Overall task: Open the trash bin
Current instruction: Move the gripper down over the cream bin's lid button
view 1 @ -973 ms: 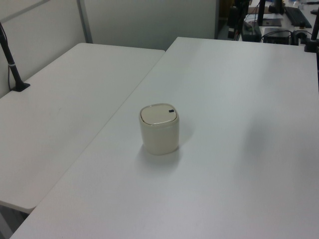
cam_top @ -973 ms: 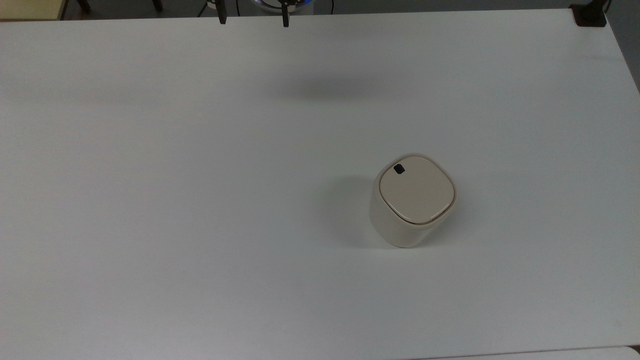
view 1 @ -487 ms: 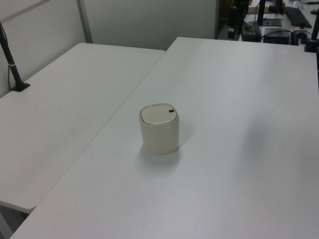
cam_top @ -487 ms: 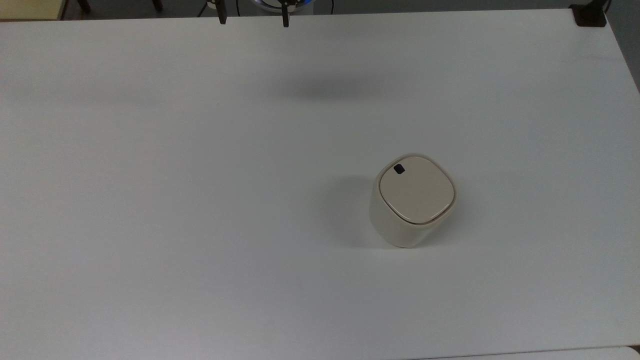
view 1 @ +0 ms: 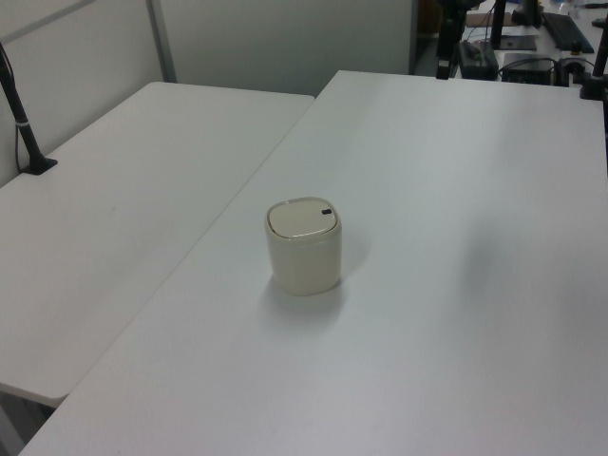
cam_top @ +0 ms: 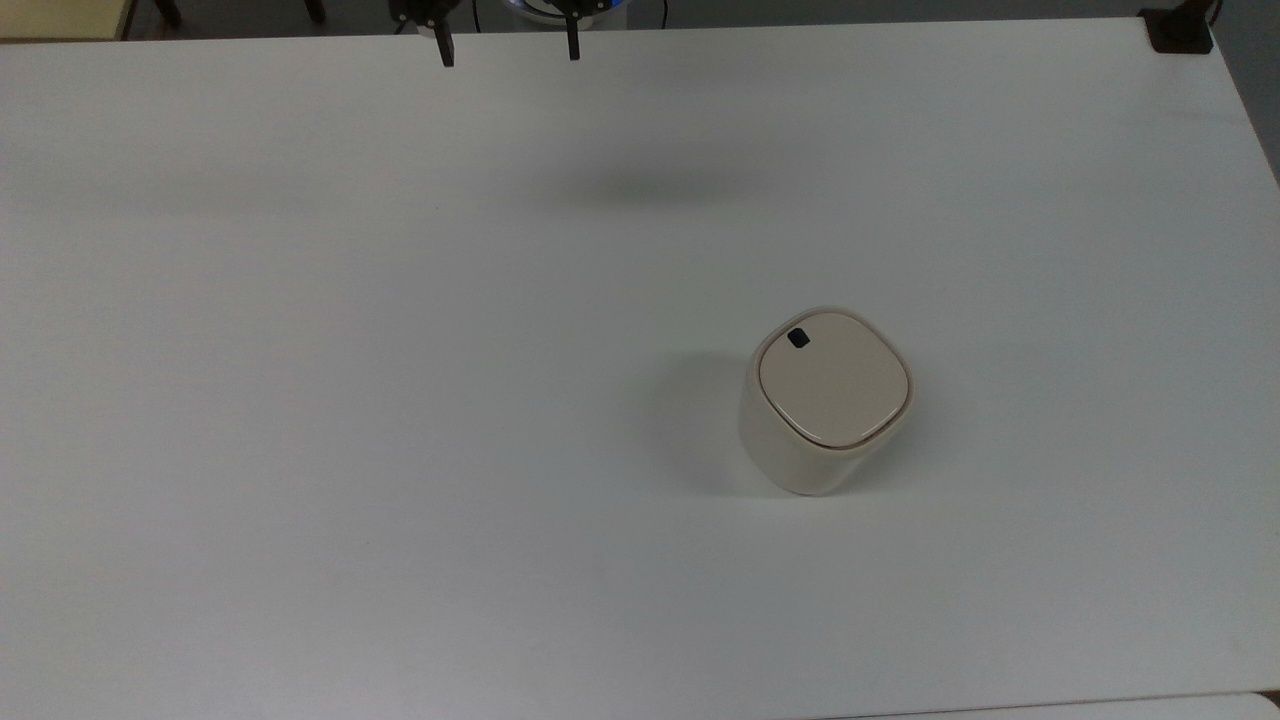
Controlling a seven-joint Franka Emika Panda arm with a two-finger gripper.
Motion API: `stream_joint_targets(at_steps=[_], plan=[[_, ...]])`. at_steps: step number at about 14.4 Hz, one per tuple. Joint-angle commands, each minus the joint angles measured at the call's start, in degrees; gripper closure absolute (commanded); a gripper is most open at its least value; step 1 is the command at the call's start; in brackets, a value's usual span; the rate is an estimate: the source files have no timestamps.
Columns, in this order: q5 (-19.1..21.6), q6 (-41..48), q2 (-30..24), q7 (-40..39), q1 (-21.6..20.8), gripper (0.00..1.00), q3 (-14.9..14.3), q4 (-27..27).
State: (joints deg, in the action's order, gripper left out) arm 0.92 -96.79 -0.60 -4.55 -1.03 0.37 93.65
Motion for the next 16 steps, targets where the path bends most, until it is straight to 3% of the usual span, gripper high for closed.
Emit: stream_joint_targets(at_steps=[1, 4, 5, 7, 9, 16], plan=[[-1.0, -3.11, 1.22, -1.25, -2.04, 0.12, -0.01, -0.58], [-0.92, -7.79, 1.39, 2.43, -2.92, 0.47, 0.07, -0.66], [-0.92, -10.41, 1.92, 5.49, -4.58, 0.7, -0.01, -0.66], [-1.0, -13.58, 2.62, 11.73, -5.82, 0.9, -0.01, -0.66], [-1.18, -16.05, 4.2, 17.36, -7.49, 0.98, -0.01, -0.75], [-0.3, -26.33, 9.91, 31.35, -11.27, 1.0, 0.07, -0.58]])
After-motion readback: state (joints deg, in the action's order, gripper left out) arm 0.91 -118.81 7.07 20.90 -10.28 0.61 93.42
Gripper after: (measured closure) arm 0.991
